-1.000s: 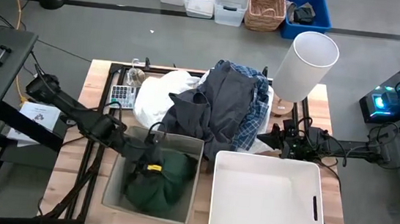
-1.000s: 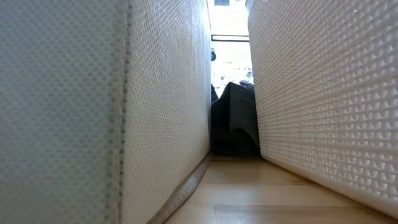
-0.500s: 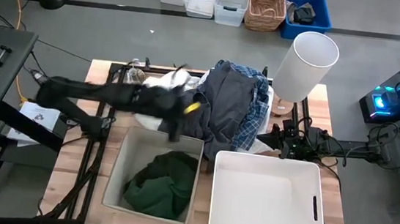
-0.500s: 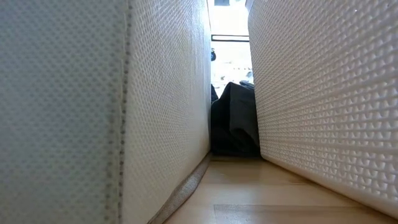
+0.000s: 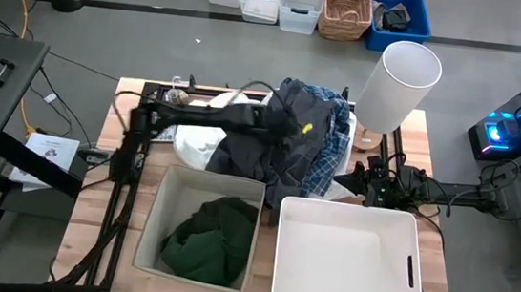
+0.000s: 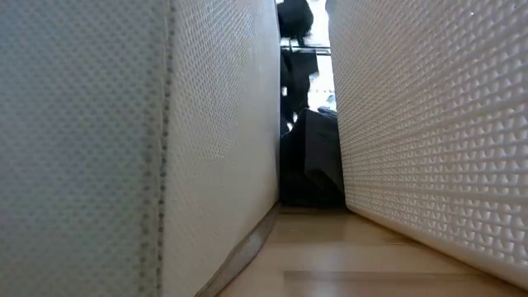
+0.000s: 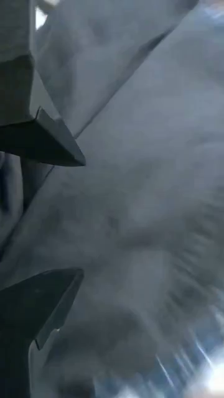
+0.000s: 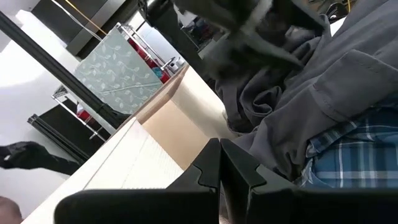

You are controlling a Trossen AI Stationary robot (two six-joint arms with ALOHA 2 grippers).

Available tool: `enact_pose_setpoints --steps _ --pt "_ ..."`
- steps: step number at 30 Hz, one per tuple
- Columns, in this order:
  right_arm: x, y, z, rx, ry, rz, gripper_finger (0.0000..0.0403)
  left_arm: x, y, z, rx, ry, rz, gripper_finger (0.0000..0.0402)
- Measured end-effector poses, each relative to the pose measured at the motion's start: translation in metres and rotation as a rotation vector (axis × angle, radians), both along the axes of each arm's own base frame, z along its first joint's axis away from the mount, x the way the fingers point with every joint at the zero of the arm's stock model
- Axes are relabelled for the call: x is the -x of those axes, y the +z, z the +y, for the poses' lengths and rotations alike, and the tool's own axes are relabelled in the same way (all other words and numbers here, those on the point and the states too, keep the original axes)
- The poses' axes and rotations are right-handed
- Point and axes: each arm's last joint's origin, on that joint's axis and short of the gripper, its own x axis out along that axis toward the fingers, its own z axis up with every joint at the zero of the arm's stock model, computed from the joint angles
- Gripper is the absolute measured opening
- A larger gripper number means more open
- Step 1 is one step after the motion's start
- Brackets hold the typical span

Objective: Sort clothes

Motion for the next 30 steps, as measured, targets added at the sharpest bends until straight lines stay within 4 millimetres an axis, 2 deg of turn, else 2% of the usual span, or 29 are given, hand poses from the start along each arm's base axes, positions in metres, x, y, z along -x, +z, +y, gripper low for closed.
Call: enact_pose_setpoints --steps 6,8,10,13,15,16,18,22,26,30 --pt "0.0 0.0 0.0 0.0 0.0 0.0 0.0 -0.009 -0.054 0.007 0.072 0.105 0.132 0.0262" --pt "0.0 0.0 0.0 0.0 0.0 0.0 0.0 -0.009 -0.067 0.007 0.077 0.087 0.184 0.0242" --pt "0.0 0.0 0.0 0.0 0.0 0.0 0.0 -0.01 -0.072 0.004 0.077 0.054 0.213 0.0187" --pt "0.0 0.0 0.0 0.0 0.0 0.001 0.0 -0.01 -0.071 -0.001 0.088 -0.006 0.225 0.0048" --pt "0.0 0.0 0.0 0.0 0.0 0.001 0.0 -0.01 -0.062 -0.001 0.098 -0.023 0.214 0.0019" --pt "0.0 0.0 0.0 0.0 0.0 0.001 0.0 -0.009 -0.053 -0.002 0.091 -0.034 0.206 0.0014" --pt "0.0 0.0 0.0 0.0 0.0 0.001 0.0 -0.006 -0.021 -0.004 0.061 -0.069 0.15 0.0005" --pt "0.0 0.0 0.0 0.0 0.0 0.001 0.0 0.02 0.083 -0.013 -0.058 -0.162 -0.093 0.0003" --pt "0.0 0.0 0.0 0.0 0.0 0.001 0.0 0.072 0.179 -0.03 -0.217 -0.219 -0.374 0.0002" --pt "0.0 0.0 0.0 0.0 0.0 0.001 0.0 0.147 0.26 -0.055 -0.328 -0.313 -0.658 0.0001"
